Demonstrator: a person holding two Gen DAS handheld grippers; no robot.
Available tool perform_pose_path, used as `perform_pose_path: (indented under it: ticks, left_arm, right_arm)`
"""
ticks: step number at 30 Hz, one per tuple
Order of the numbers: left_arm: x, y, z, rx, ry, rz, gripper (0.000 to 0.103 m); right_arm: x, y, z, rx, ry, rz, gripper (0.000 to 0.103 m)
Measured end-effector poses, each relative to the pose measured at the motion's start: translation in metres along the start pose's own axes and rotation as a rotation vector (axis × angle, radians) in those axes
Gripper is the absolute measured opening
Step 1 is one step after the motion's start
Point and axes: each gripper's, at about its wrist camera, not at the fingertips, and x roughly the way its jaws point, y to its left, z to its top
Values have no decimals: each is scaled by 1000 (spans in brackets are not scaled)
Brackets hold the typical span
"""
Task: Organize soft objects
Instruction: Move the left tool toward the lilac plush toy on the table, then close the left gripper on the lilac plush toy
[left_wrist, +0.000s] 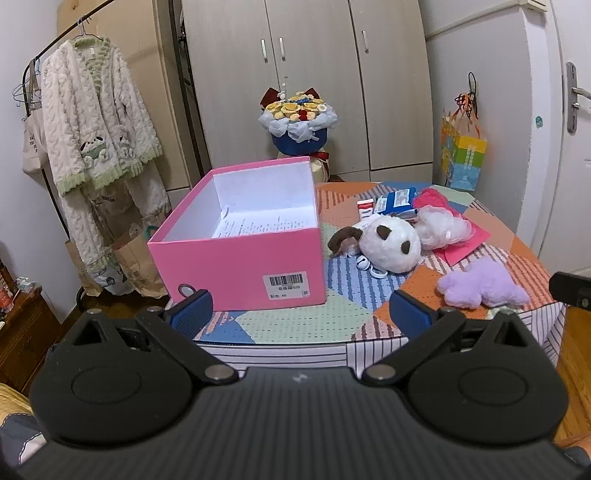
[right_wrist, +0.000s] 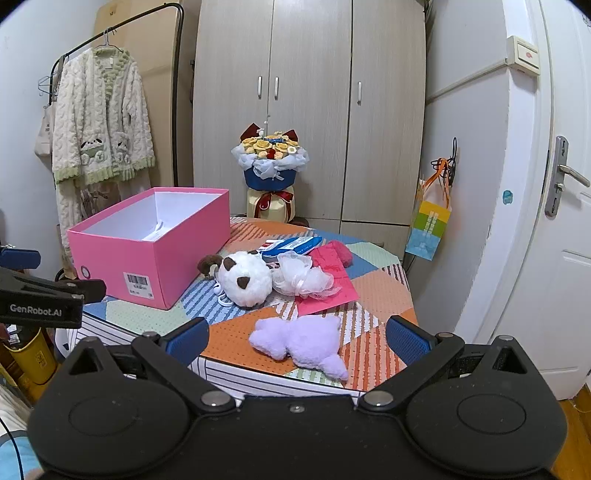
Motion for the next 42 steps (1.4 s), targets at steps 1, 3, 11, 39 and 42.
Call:
perform_pose_path:
  ticks: [1,3,11,39,42]
  left_arm:
    - [0,0,0,1,0,-1,103]
    - [0,1,1,-3,-8,-17,103]
    - [11,1,12,-64,-53,-107,103]
    - [182,-102,4,-162,208,-576,64]
    - [185,-99,1,-167,217,-583,62]
  right_arm:
    - [0,0,0,2,-1,6,103]
    - [1,-2,1,2,-3,38,103]
    - [23,-9,-12,-113,-38,204,103]
    - [172,-61,-53,-7,75,385,89]
    - [169,-56,-55,-18,59,363,88]
